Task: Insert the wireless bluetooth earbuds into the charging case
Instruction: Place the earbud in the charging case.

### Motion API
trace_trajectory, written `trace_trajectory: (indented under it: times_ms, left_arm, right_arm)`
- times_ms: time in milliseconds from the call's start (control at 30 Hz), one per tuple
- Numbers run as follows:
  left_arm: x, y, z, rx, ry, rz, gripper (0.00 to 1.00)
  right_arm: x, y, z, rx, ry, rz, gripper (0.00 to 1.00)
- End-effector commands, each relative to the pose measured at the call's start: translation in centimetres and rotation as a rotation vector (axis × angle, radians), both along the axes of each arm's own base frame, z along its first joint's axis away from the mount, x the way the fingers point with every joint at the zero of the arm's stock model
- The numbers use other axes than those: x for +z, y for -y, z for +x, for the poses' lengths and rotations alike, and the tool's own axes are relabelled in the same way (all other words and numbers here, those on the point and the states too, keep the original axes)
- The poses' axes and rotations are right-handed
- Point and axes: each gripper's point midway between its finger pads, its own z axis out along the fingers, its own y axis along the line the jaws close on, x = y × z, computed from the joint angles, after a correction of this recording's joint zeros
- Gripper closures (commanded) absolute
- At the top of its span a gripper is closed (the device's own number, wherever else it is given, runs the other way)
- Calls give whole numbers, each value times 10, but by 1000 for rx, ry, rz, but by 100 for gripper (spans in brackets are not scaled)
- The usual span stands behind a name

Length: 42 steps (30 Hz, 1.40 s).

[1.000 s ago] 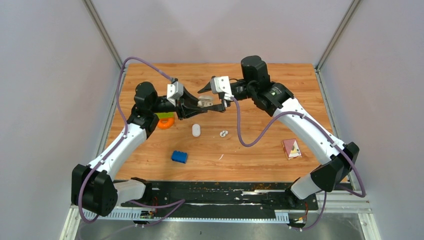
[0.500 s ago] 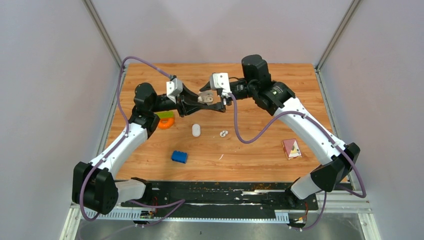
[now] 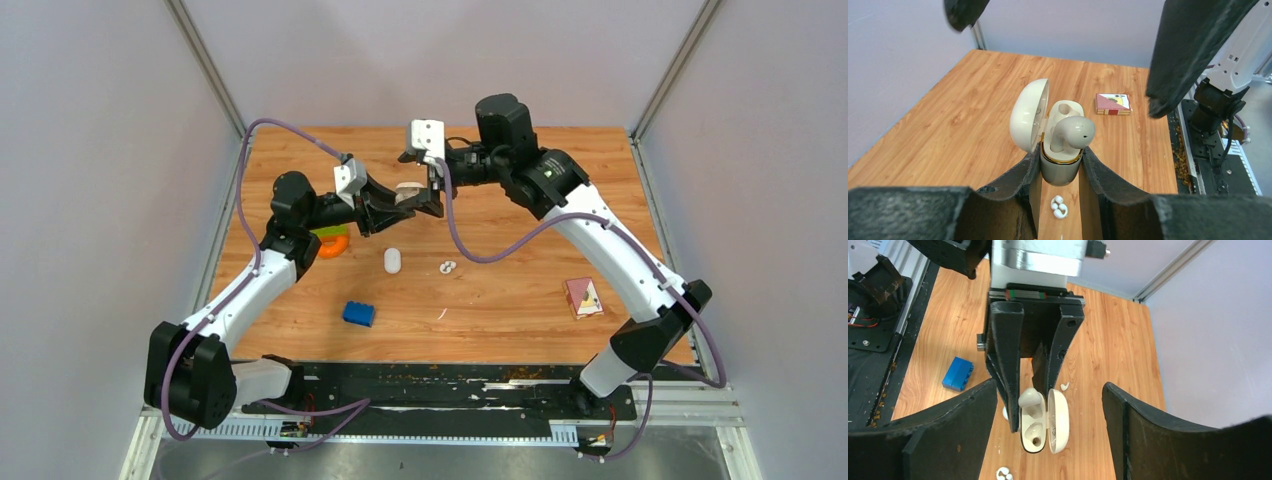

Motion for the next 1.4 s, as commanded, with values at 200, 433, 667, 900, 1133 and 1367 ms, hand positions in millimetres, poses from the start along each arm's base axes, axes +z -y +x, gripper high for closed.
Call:
trace_trajectory:
  times_ms: [200, 433, 667, 900, 1133, 1367]
  left_arm:
    - [15, 0, -5, 0, 69, -28, 94]
    - [13, 0, -8, -12, 78, -25, 94]
    - [14, 0, -8, -9, 86, -28, 94]
    - [14, -1, -9, -8, 85, -31, 94]
    - [13, 0, -8, -7, 79, -29, 94]
    - [8, -1, -4, 7, 67, -14, 94]
  right_arm:
    - [-15, -3, 15, -112, -141, -63, 20]
    - [-22, 1, 29, -169, -185, -92, 20]
    - [-28, 6, 33, -172, -219, -113, 20]
    - [-33, 10, 36, -181, -236, -128, 20]
    - [-32, 13, 34, -169, -239, -126, 20]
    - [-8, 24, 14, -104, -223, -80, 19]
